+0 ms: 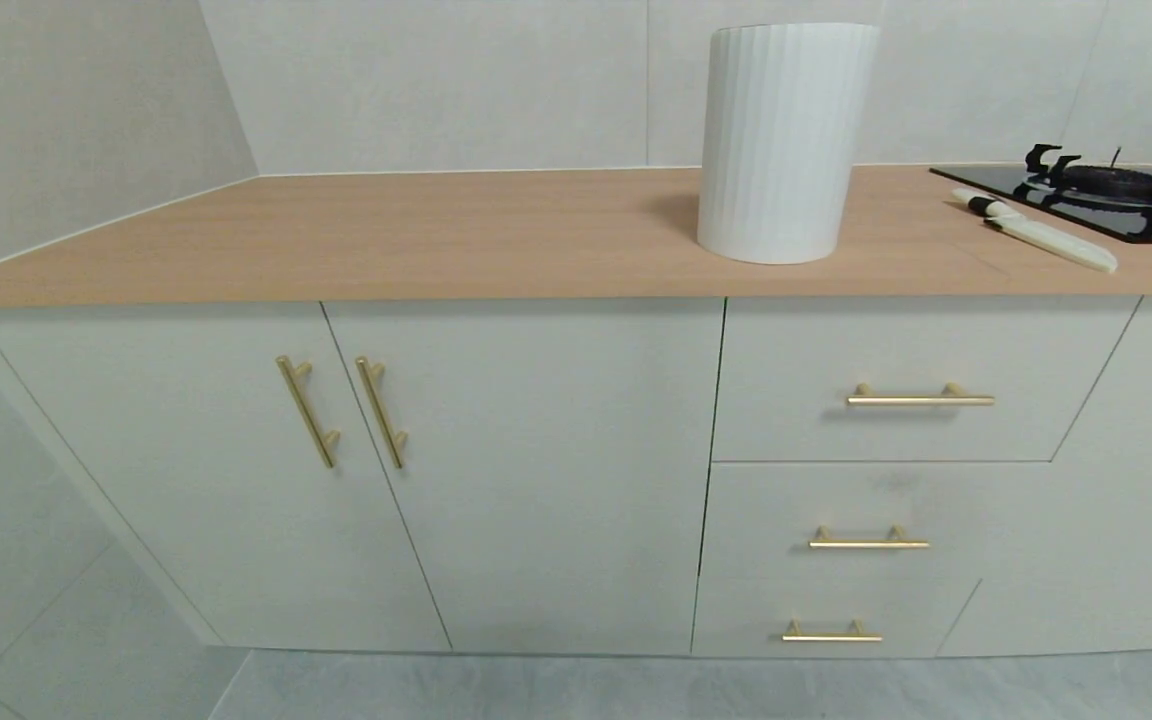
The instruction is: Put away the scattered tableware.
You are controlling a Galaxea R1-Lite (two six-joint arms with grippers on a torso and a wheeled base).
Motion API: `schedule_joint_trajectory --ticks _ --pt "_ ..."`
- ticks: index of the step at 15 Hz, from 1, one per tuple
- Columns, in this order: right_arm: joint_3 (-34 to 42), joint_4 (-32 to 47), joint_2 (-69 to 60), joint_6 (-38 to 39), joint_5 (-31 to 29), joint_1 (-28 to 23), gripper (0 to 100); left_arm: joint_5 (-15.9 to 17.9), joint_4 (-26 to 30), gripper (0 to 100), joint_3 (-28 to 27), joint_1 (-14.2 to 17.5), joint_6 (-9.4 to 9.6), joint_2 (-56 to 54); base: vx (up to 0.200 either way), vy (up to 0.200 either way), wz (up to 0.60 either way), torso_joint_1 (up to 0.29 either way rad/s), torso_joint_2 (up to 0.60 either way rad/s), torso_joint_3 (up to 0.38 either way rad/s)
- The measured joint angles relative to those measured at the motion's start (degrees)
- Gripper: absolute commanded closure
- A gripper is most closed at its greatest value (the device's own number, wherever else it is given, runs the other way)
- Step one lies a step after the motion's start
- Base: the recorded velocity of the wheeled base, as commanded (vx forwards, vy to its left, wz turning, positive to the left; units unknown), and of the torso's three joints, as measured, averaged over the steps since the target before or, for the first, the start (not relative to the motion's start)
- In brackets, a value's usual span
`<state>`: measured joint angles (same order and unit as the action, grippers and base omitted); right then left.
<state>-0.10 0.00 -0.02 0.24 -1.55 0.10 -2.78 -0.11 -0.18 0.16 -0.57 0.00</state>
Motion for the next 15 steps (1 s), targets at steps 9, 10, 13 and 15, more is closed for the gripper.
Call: schedule_joint_trajectory --ticks 9,10,13,15 --pt "0.0 0.0 0.02 0.02 -0.01 -0.05 0 -0.01 0.06 0 0.0 0.0 -0.02 0.0 0.133 0.0 0.0 0.004 0.0 0.001" --pt "0.0 0.0 0.02 0.0 -0.01 -0.02 0 -0.01 0.09 0 0.0 0.0 -0.02 0.0 0.0 0.0 0.0 0.0 0.0 0.0" --pt "0.0 0.0 0.02 0.0 -0.01 -0.02 0 -0.01 0.01 0 0.0 0.0 -0.09 0.0 0.0 0.0 -0.2 0.001 0.0 -0.001" --pt "0.0 0.0 0.02 0.0 0.02 -0.02 0 -0.01 0.04 0 0.0 -0.02 -0.11 0.0 0.0 0.0 0.0 0.0 0.0 0.0"
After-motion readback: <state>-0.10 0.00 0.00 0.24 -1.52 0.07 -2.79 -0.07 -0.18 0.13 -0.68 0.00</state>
